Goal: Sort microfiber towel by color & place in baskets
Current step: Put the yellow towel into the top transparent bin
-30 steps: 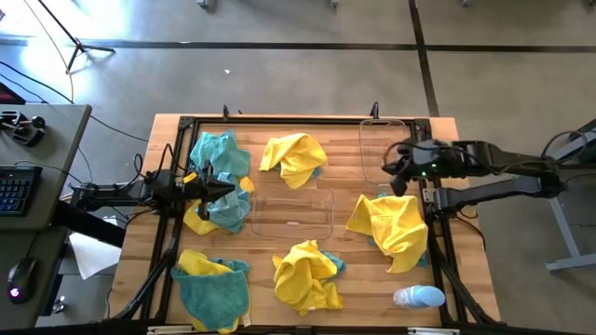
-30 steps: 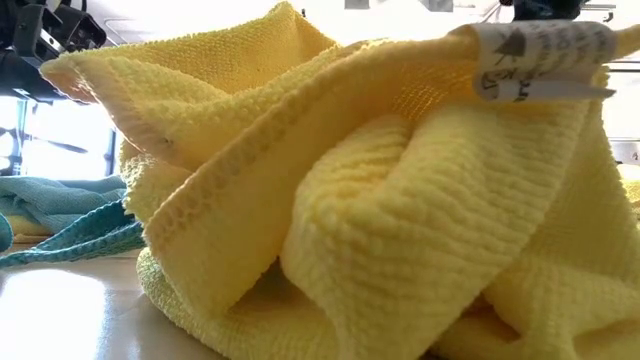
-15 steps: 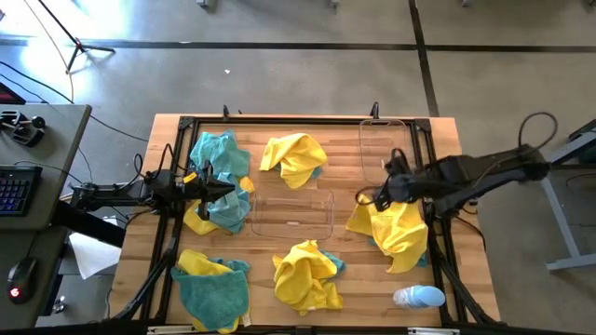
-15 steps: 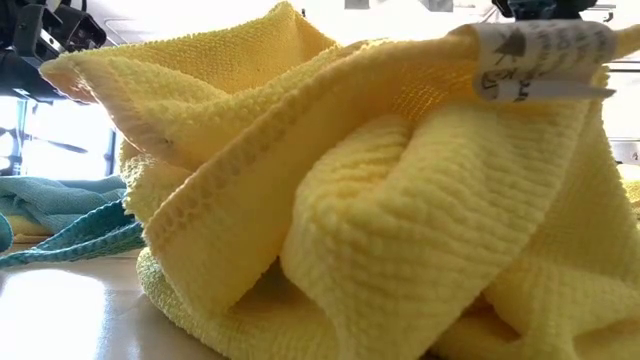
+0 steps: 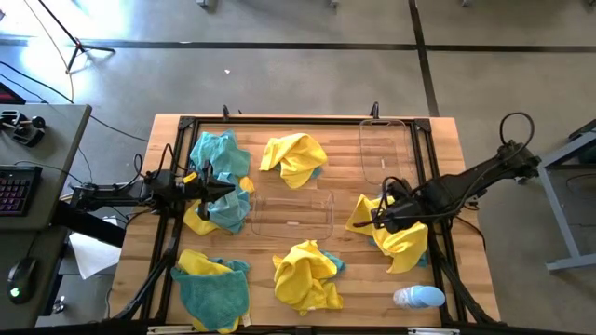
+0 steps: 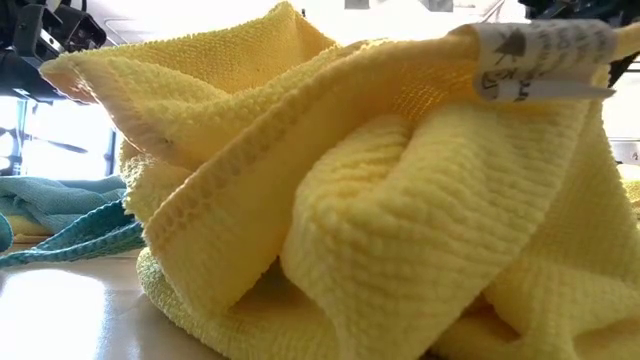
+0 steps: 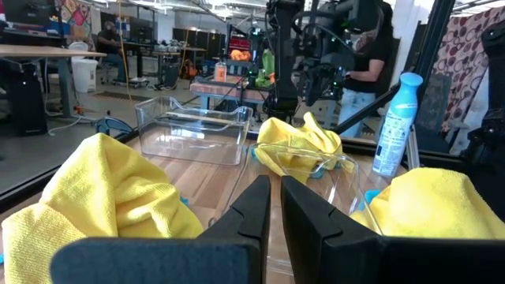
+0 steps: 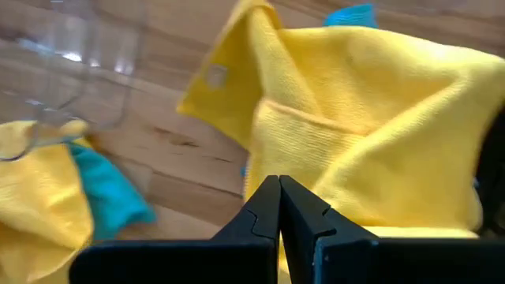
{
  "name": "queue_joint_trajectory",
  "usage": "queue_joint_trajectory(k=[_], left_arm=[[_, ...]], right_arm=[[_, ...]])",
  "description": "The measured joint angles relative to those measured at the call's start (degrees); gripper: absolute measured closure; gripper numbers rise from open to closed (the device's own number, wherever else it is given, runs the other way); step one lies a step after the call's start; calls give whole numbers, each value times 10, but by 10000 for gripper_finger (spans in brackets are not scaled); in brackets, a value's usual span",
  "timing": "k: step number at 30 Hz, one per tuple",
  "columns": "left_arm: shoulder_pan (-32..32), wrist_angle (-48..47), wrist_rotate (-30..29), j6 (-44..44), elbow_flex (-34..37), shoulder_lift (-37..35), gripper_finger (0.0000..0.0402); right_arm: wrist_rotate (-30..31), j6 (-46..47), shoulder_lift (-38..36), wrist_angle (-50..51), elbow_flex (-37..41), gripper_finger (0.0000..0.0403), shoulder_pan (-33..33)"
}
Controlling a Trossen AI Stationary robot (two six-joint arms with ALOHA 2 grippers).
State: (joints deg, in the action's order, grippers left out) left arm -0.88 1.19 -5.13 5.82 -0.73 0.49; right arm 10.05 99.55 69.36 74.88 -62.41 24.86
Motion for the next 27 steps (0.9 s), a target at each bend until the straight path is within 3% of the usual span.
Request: queue_joint_trajectory(k=[6,17,27], left_arm=[[0,0,0,0,0,0,381],[0,0,0,0,0,0,381],[0,0,0,0,0,0,381]], right_arm=[[-7,47,0,8,0,402,-1],[-107,58,2,-52,85,398,-1],[-85,86,1,-44,122,283,-1]])
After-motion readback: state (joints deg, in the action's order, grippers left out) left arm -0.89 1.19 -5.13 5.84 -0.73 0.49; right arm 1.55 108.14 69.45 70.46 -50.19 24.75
